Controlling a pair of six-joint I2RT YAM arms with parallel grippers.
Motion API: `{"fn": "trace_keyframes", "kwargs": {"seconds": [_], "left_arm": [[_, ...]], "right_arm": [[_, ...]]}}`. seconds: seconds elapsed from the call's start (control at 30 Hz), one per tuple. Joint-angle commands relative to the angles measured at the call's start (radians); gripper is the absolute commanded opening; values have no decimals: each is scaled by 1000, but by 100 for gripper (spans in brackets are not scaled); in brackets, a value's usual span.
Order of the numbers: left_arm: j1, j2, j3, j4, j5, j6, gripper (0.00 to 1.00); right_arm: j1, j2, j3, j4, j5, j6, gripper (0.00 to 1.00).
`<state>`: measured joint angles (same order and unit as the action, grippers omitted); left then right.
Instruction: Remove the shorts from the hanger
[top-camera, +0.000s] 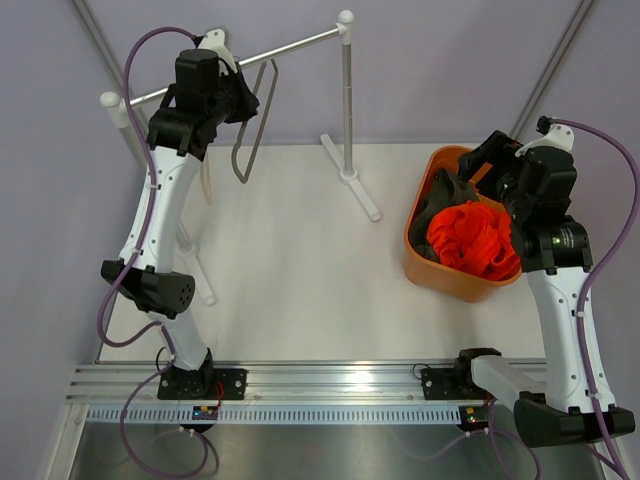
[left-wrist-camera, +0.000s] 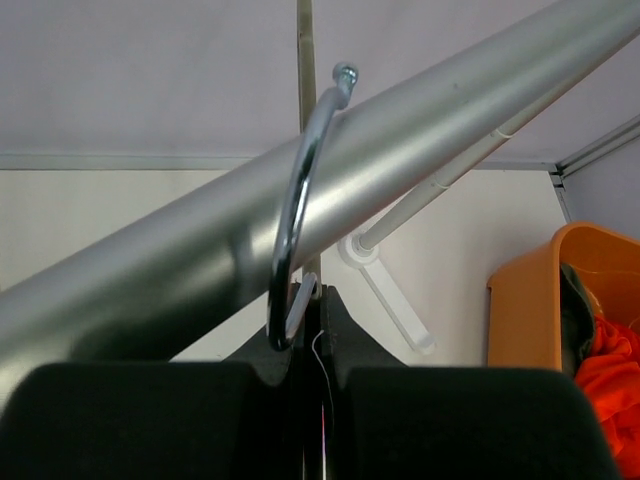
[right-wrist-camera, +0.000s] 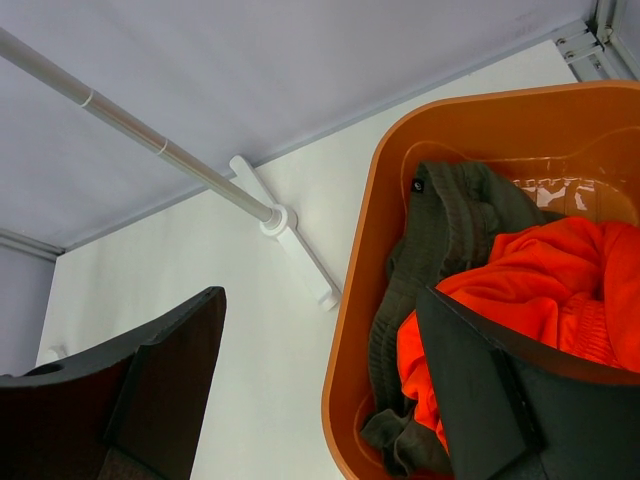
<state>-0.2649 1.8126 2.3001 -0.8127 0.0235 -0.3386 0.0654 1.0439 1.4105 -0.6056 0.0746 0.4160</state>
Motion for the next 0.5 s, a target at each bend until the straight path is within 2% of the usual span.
{"fn": "trace_keyframes", "kwargs": {"seconds": [0.0, 0.23, 0.37, 0.4, 0.47], "left_arm": [[-5, -38, -42, 73, -62, -17, 0], [-25, -81, -123, 101, -79, 0, 0], [-30, -121, -186, 141, -85, 0, 10], [-33, -131, -194, 144, -86, 0, 16], [-33, -140, -208, 150, -86, 4, 19]], "right_arm": [[5, -5, -4, 43, -30, 12, 85], [5, -10, -15, 43, -39, 17, 85], [5, -13, -15, 37, -39, 14, 85], [5, -13, -15, 33, -39, 12, 85], [4, -13, -8, 32, -39, 10, 85]]}}
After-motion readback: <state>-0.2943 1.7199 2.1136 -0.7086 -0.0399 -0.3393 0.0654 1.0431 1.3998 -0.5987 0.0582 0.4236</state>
